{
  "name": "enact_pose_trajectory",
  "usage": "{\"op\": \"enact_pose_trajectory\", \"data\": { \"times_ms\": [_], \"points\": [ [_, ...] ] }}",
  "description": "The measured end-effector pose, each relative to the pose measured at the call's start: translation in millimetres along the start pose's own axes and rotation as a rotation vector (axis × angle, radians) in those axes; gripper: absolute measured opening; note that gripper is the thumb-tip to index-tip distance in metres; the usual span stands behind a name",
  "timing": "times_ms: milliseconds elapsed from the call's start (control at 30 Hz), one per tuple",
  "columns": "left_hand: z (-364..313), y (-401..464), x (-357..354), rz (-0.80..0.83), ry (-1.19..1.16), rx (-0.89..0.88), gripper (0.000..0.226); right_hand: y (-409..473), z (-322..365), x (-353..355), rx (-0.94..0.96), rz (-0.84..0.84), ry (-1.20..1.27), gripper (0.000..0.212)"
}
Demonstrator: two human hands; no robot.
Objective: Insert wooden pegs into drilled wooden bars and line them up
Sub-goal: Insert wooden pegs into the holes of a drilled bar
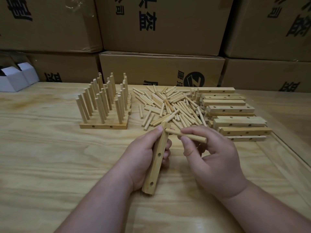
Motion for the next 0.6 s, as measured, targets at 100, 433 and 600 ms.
{"op": "enact_pose_trajectory", "data": {
  "times_ms": [100,433,600],
  "points": [
    [0.6,0.0,1.1,0.003,-0.006,-0.004,0.028,-1.9,-6.1,0.5,-0.144,-0.033,0.040,0.016],
    [-0.9,-2.4,2.4,-0.041,0.024,-0.032,0.027,0.6,-8.1,1.6,-0.284,0.012,0.115,0.012],
    [-3.2,-5.0,2.5,-0.105,0.067,-0.034,0.031,2.7,-6.1,2.5,-0.316,0.045,0.138,0.012]
  ]
}}
Point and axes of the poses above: each hand's wrist, its own y-axis towards the middle knuckle, its own x-axis out of the back of the hand, z = x × y, the point moved 3 cm from there along y, towards the middle knuckle, and after that the axes turned 2 degrees about -y, right-handed, at the moved point
